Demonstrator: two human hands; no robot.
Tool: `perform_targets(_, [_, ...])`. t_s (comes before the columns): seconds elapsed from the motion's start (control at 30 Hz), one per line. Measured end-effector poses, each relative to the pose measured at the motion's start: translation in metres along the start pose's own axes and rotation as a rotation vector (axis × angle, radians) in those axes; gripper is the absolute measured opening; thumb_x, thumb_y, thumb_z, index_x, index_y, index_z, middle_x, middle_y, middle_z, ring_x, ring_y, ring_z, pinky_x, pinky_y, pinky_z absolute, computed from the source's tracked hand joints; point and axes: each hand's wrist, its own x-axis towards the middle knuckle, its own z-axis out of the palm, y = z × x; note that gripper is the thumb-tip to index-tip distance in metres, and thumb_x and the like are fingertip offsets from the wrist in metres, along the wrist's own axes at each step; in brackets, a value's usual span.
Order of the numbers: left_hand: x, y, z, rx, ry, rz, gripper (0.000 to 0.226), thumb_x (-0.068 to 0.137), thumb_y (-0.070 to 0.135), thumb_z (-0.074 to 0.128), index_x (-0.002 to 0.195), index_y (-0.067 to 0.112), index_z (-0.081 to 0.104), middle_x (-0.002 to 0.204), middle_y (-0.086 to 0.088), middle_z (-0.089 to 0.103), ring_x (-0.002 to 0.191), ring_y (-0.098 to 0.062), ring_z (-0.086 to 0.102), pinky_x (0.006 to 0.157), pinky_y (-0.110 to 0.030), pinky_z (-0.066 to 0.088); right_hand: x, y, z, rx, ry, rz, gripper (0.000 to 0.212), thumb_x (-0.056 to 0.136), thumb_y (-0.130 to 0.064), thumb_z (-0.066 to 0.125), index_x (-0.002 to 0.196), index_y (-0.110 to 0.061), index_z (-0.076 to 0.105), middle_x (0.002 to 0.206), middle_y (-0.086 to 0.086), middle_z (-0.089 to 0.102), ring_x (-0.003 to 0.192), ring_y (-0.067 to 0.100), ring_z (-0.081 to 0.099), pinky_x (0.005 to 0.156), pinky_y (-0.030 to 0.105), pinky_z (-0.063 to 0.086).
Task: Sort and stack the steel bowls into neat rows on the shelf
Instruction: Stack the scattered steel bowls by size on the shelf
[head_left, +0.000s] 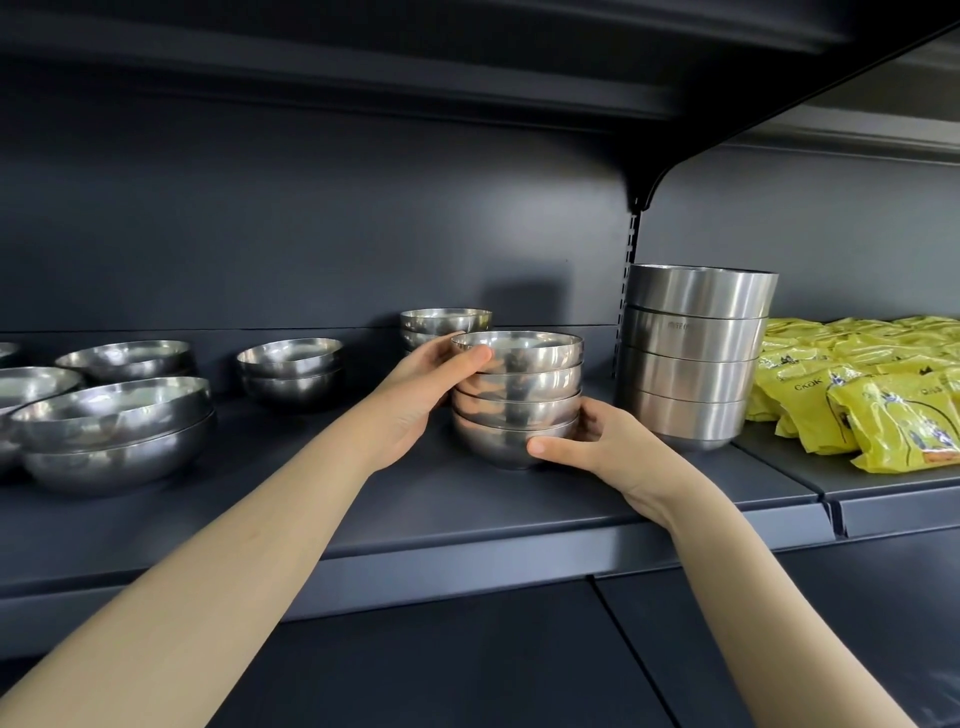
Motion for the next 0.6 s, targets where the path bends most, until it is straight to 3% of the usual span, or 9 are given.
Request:
perform_targets(0.17, [-0.007,-0.002,-0.003,-0.035,-0.075,-0.073,0.049,0.071,0.041,0.064,0.112,0.014,0.06,0.071,0.012,0.061,0.077,-0.01,0.056,0.084,-0.025,0.045,0.001,0.0,0.001,-0.007,0.012,0.0,0.075,0.044,-0.051,0.089,0.111,-0.023,0.065,0.107,-0.007,0.074,0.106,0.012,0.066,0.103,0.037,0.047])
perform_targets(0.27, [-0.012,-0.004,-0.011,0.063,-0.126,-0.124,0.046,0.083,0.035,0.063,0.124,0.015,0.058,0.081,0.016,0.067,0.088,-0.007,0.06,0.093,-0.031,0.045,0.0,0.0,-0.001,0.003,0.032,-0.004,0.076,0.044,-0.049,0.089,0.111,-0.021,0.065,0.107,-0.005,0.074,0.106,0.013,0.066,0.102,0.036,0.048])
perform_targets(0.4, [-0.014,-0.003,-0.022,0.165,-0.068,-0.243,0.061,0.072,0.052,0.065,0.127,0.026,0.054,0.116,0.016,0.064,0.12,-0.008,0.052,0.106,-0.039,0.041,-0.003,0.001,-0.008,0.032,0.069,-0.018,0.065,0.05,-0.04,0.09,0.106,-0.017,0.067,0.103,0.0,0.074,0.101,0.018,0.067,0.099,0.034,0.05])
perform_targets(0.47, [-0.013,-0.005,-0.028,0.222,-0.013,-0.282,0.053,0.084,0.049,0.063,0.129,0.023,0.052,0.126,0.008,0.06,0.119,-0.013,0.054,0.104,-0.037,0.045,-0.005,0.001,-0.011,0.027,0.082,-0.007,0.056,0.056,-0.034,0.09,0.104,-0.016,0.067,0.1,0.0,0.074,0.097,0.017,0.067,0.095,0.031,0.051])
perform_targets(0.6, [-0.012,-0.015,-0.035,0.445,0.098,-0.298,0.026,0.095,0.032,0.06,0.117,0.018,0.059,0.119,0.0,0.064,0.107,-0.012,0.061,0.092,-0.027,0.049,-0.011,-0.002,-0.015,-0.068,0.175,0.026,0.048,0.062,-0.035,0.088,0.103,-0.021,0.068,0.096,-0.005,0.073,0.094,0.014,0.067,0.085,0.025,0.051])
